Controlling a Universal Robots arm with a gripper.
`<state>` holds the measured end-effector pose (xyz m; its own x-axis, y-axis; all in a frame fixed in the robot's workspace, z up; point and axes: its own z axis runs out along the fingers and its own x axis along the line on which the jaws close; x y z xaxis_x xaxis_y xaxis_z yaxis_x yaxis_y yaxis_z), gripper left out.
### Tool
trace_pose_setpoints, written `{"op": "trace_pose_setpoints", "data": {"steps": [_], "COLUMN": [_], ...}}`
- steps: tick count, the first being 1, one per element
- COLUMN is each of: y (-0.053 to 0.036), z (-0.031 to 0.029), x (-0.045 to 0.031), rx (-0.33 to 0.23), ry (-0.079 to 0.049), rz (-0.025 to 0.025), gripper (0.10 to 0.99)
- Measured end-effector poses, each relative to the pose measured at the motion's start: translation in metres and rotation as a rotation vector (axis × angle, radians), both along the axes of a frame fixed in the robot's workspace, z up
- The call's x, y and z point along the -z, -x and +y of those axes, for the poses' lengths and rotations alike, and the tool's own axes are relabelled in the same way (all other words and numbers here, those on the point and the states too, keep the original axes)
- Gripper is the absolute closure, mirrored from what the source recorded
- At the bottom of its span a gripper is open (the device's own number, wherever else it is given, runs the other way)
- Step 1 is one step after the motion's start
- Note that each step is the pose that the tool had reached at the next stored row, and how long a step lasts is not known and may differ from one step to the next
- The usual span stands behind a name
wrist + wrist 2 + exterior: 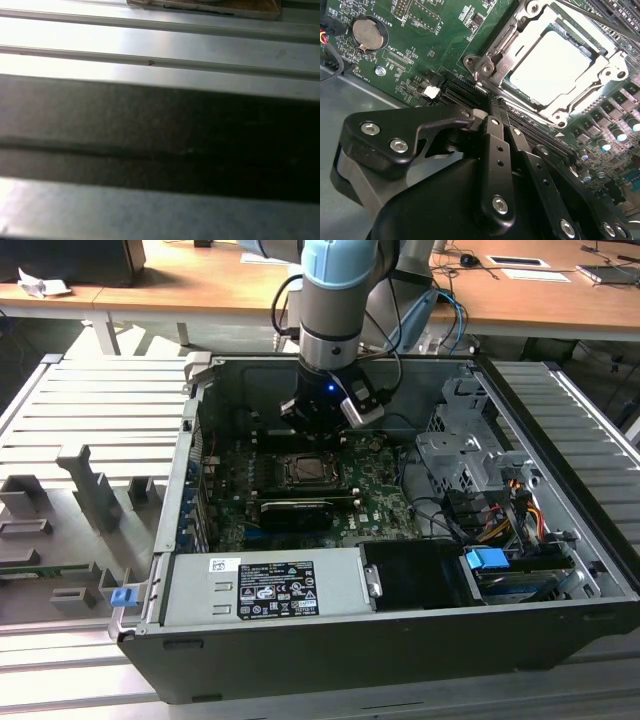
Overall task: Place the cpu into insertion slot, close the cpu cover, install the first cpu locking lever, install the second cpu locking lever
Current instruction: 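Install the first cpu locking lever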
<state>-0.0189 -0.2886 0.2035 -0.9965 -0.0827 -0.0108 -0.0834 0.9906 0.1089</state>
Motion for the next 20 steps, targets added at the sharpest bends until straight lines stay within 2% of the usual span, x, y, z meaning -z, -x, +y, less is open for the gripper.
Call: {"op": "trace_pose_setpoints", "data": {"steps": [11, 15, 16, 17, 18, 20], "y": [0.0000, 0.0000, 0.0000, 0.0000, -0.0001, -0.0001], "z": [-0.0030, -0.0033, -0.0034, -0.0033, -0.0032, -0.0031], "x": [0.0007, 0.0030, 0.0031, 0.0032, 0.0033, 0.0004], "rx": [0.000, 0.000, 0.000, 0.000, 0.000, 0.000], "ry": [0.001, 0.001, -0.004, -0.022, -0.030, -0.034], "rz": [0.0006, 0.0014, 0.0017, 0.0013, 0.0014, 0.0009], "gripper": [0.980, 0.980, 0.980, 0.980, 0.980, 0.980]}}
